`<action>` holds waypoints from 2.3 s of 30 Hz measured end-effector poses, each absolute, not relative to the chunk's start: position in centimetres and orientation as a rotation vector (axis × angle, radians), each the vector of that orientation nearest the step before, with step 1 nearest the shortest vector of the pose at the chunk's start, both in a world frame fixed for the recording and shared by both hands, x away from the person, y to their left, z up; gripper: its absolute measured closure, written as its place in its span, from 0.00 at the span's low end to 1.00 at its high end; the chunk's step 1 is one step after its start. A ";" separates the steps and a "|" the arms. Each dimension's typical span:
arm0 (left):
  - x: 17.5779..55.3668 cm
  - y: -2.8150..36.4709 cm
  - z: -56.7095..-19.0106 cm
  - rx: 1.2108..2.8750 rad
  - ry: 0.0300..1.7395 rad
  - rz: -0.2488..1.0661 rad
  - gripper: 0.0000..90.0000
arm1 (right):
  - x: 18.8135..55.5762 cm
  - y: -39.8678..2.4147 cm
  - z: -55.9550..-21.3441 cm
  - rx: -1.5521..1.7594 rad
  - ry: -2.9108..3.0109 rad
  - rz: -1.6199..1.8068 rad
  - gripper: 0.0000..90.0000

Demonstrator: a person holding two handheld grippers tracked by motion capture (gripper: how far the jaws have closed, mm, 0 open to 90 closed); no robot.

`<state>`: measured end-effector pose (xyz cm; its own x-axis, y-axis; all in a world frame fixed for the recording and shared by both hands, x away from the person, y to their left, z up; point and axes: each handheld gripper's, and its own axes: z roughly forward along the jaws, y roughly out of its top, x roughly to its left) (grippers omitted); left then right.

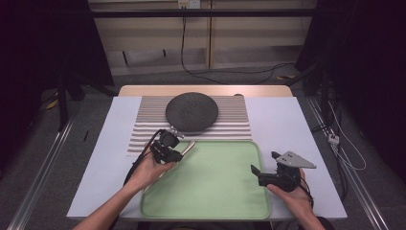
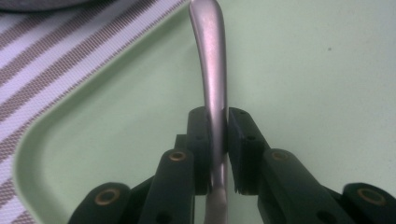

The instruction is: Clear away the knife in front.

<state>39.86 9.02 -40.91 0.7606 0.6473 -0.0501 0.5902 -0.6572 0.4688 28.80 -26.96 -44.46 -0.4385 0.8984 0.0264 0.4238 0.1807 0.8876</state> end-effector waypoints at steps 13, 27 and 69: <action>39.0 8.9 -42.3 2.507 0.968 0.141 0.88 | 28.7 -26.9 -44.4 1.230 1.948 1.207 0.10; 38.7 10.4 -42.6 2.451 0.969 0.114 0.76 | 28.6 -26.9 -44.3 1.220 1.950 1.208 0.10; 37.3 8.3 -43.6 2.427 0.663 0.264 1.00 | 28.7 -26.9 -44.4 1.227 1.953 1.206 0.09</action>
